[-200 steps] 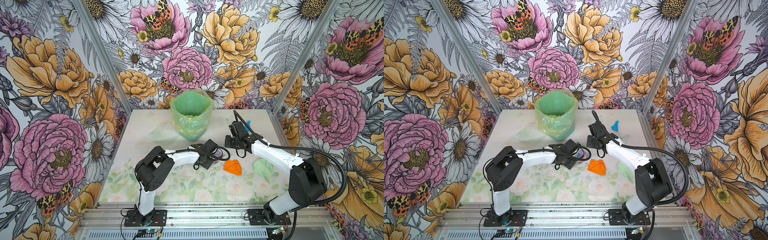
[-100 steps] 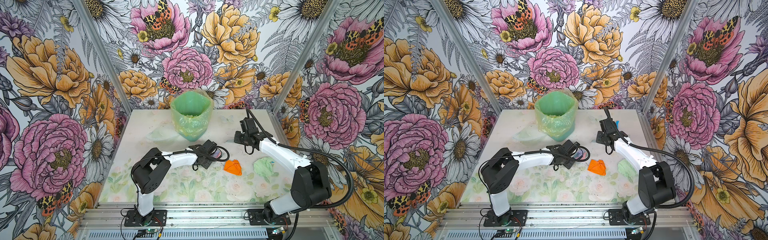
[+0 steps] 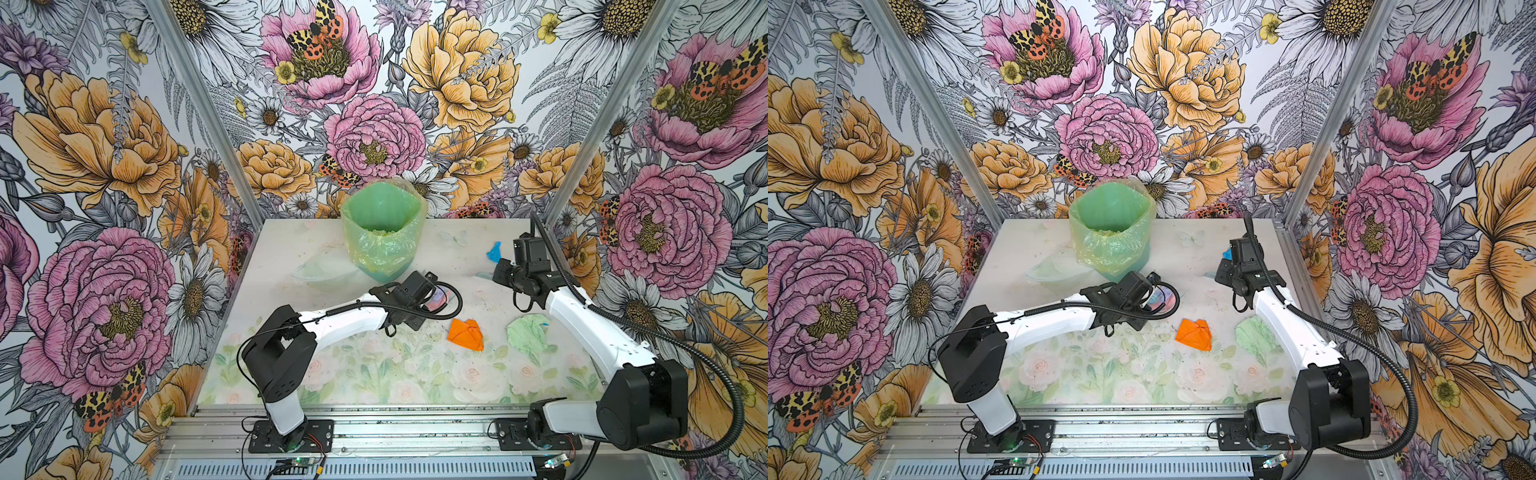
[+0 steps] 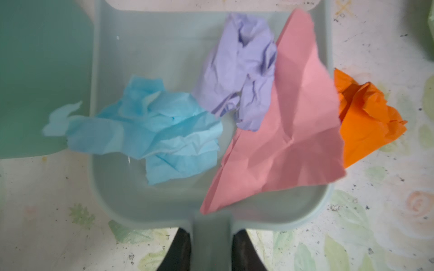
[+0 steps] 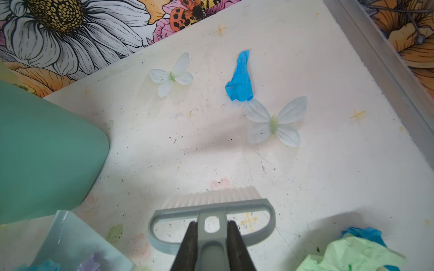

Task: Sweep away the paper scraps from the table
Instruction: 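Lift the right brush away while the left gripper raises the loaded dustpan, then carry the loaded dustpan with the left gripper over the green bin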

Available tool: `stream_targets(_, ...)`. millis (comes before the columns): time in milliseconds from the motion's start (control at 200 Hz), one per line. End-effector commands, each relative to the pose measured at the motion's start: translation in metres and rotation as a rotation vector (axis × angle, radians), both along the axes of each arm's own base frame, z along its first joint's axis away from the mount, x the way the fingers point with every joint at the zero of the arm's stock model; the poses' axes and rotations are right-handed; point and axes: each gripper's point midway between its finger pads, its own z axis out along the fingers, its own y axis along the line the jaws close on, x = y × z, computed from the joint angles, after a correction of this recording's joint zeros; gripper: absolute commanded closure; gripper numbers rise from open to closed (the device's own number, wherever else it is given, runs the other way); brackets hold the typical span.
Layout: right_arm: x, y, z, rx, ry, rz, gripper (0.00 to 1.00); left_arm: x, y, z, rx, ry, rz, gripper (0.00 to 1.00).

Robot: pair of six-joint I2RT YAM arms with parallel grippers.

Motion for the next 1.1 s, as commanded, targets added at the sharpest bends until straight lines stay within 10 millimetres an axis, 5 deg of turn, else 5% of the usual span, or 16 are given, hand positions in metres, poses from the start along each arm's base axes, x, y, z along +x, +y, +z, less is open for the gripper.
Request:
stream_targets(0, -0.004, -0.004, 0.009, 0.009, -0.031, 0.000, 1.00, 0.000, -0.002, 0.044, -0.027, -0.057, -0.020, 0.83)
stream_targets(465, -0.005, -0.009, -0.009, 0.027, 0.020, -0.007, 1.00, -0.007, 0.005, 0.130, -0.027, -0.120, -0.095, 0.81)
stream_targets(1096, -0.001, -0.002, -0.018, 0.058, 0.051, 0.019, 1.00, 0.023, 0.034, 0.218, -0.054, -0.246, -0.052, 0.79)
